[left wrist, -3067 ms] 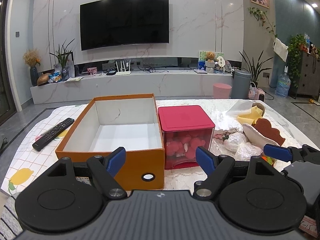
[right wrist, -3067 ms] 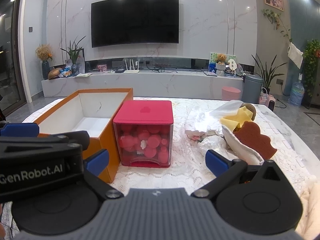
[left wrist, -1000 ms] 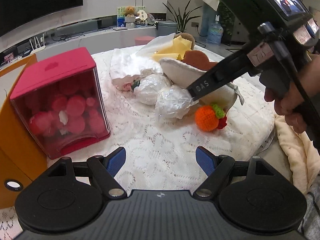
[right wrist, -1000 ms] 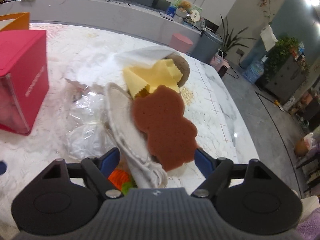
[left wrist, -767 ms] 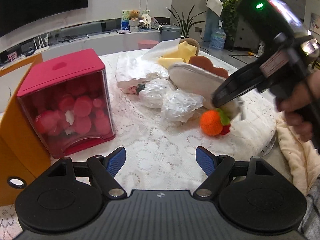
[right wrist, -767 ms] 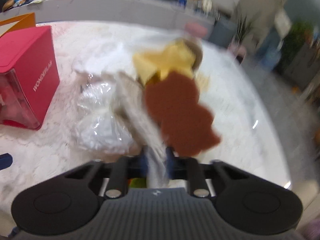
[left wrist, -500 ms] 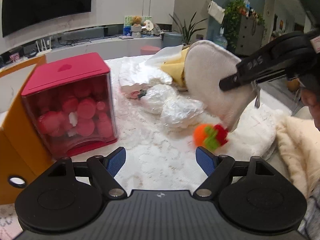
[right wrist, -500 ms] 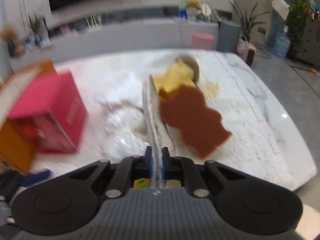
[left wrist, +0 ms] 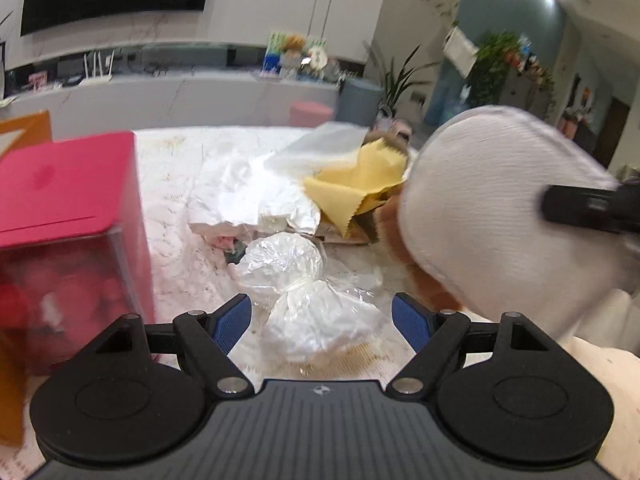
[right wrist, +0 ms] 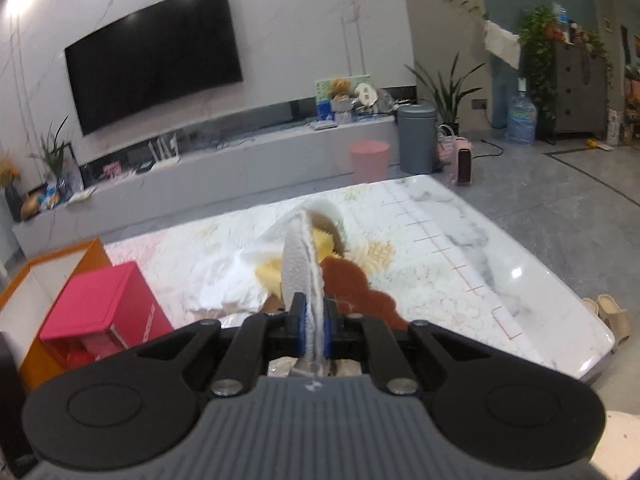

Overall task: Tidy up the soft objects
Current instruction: 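Reach the left gripper to the plastic-wrapped white bundle and close on it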

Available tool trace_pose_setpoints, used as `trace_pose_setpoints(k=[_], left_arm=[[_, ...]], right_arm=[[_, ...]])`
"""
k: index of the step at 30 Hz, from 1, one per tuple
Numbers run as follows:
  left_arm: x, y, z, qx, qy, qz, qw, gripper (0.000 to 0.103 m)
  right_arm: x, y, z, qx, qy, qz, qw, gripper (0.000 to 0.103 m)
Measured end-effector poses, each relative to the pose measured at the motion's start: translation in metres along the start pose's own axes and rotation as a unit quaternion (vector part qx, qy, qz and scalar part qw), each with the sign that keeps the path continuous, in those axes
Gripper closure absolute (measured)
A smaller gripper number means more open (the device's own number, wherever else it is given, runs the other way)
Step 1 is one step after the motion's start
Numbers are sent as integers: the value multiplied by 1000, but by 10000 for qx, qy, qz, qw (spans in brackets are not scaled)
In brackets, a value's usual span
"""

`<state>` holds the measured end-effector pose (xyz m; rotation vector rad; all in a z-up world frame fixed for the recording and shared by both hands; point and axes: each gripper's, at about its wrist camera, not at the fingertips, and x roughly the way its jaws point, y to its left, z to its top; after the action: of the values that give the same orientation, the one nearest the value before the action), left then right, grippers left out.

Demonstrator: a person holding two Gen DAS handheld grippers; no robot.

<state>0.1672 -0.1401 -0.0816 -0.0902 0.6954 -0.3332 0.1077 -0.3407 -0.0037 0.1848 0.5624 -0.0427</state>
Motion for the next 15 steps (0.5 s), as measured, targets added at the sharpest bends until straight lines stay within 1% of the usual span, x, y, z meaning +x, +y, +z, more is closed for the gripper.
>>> trace_pose_setpoints(k=[3,4,7,10,12,13,15], left_arm=[[22,-1,1,-33,49,517,9986,9],[27,-2,3,-24,97,595,9982,9],[38,-3,5,-89,194,465,9987,9],[46,-6,6,-184,245,536,9981,7],[47,-4,6,-314,337,466,9979,7],[47,-3,6,-364,371,441,9977,11],[45,0,7,-409,372,380,9977,14]], right_arm=[[3,-8,-1,99,39,-22,9999,97],[5,-9,-2,119,80,31,9999,97],[8,-7,-4,87,131,162,9997,97],[10,-3,-5,-11,131,193,9997,97],[9,-2,-6,-47,121,246,9996,97],[9,-3,-5,-39,109,309,9995,97],[8,-4,-5,-20,86,439,9990,97]])
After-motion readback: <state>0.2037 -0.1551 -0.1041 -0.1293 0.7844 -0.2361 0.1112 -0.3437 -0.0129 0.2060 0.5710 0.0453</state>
